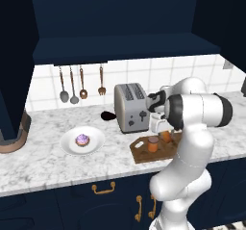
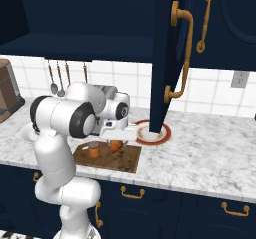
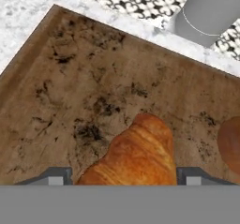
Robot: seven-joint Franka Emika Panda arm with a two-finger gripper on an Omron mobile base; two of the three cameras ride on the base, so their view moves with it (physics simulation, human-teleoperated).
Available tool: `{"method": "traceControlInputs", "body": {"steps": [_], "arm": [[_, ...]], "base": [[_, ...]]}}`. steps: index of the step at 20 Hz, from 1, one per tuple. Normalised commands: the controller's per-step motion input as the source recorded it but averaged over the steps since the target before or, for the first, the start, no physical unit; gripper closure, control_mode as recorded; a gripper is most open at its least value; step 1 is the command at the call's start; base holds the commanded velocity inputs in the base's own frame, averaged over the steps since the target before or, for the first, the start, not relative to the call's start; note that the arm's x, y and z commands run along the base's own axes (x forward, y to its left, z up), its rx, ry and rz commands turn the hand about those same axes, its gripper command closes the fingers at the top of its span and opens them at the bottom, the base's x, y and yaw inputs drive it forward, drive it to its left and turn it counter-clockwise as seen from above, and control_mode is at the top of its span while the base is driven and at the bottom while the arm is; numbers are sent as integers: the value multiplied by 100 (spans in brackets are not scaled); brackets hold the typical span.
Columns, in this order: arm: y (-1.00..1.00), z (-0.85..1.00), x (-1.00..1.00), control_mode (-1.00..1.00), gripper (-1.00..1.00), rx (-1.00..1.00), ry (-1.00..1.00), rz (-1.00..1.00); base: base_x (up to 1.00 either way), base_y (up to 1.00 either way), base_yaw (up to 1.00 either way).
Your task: From the different types of pastries on the counter, select a croissant and place it on the cutting board. Then retrieve a jar of jam from the cabinet and place it alongside the croissant on the cutting board.
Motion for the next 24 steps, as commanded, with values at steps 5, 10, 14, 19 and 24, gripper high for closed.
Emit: {"method": "traceControlInputs", "body": {"steps": [5, 10, 14, 19, 24], "arm": [[-6, -49, 0, -100, 100, 9, 0, 2], [-2, -15, -21, -100, -100, 3, 0, 11], [5, 2, -51, -100, -100, 0, -1, 11], [11, 17, -23, -100, -100, 0, -1, 7], [0, 30, 33, -100, -100, 3, 0, 16]], "base": [[0, 0, 0], [0, 0, 0], [0, 0, 0], [0, 0, 0], [0, 0, 0]]}}
